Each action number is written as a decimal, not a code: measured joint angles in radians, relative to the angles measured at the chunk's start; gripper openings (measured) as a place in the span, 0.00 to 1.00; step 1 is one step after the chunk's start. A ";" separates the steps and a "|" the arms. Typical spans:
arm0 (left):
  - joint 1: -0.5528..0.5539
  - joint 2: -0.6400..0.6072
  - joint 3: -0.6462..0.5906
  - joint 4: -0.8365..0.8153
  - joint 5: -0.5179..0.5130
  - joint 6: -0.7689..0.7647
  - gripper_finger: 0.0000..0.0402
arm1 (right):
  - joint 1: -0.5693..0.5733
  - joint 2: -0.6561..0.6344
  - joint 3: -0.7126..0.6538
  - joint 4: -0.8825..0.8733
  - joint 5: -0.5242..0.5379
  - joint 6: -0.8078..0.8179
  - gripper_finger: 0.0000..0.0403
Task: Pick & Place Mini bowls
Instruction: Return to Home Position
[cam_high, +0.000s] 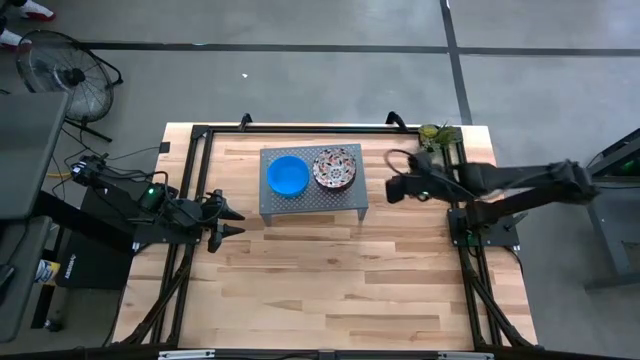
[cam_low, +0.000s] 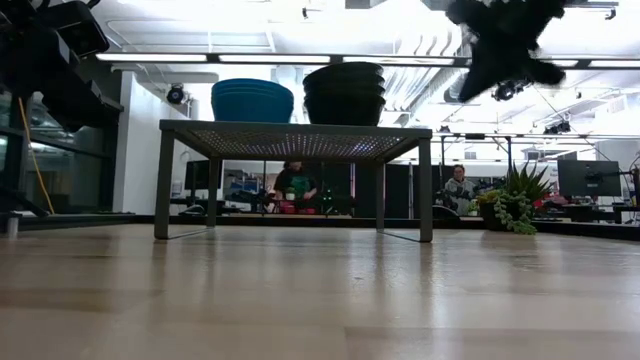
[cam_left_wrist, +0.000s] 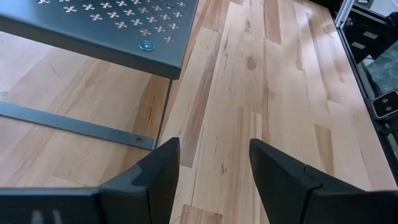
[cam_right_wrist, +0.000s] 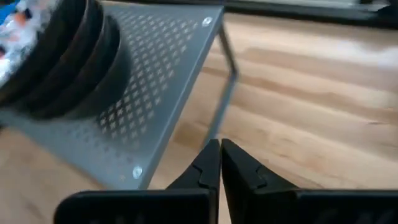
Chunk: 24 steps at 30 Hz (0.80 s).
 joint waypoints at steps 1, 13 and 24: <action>0.000 0.000 0.000 0.000 0.000 0.000 0.47 | 0.000 -0.055 -0.083 0.089 -0.021 -0.022 0.01; 0.000 0.000 0.000 0.000 0.000 0.000 0.47 | -0.001 -0.514 -0.729 0.794 -0.261 -0.290 0.00; 0.000 0.000 0.000 0.000 0.000 0.000 0.47 | -0.001 -0.807 -0.923 0.998 -0.376 -0.427 0.00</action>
